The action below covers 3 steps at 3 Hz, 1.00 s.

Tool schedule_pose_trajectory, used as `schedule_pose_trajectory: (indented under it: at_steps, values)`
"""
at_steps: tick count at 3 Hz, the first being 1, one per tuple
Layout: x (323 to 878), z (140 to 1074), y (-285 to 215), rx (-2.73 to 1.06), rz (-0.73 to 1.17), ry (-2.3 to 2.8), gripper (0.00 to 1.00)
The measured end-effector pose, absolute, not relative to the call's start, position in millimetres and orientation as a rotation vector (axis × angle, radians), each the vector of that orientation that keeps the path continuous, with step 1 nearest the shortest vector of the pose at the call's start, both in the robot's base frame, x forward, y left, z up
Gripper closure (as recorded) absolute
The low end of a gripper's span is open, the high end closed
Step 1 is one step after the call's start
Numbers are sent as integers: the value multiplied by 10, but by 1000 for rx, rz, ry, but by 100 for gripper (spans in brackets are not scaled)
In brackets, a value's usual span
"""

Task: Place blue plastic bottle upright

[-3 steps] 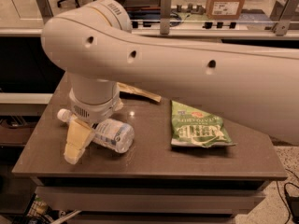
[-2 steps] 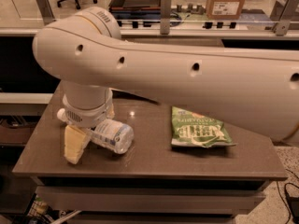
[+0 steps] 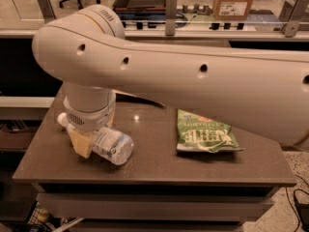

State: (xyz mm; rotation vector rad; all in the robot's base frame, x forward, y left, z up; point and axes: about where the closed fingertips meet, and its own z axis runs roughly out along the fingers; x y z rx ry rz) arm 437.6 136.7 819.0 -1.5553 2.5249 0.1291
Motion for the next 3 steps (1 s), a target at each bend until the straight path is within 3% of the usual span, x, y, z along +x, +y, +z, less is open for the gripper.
schedule_pose_trajectory:
  at_steps: [1,2,3]
  values:
    - [4376,8225,1367,-1555,129,2525,87]
    - [4369,8235,1371,-1556,127,2522,100]
    - [4393,8281,1353,-1566,110,2506,100]
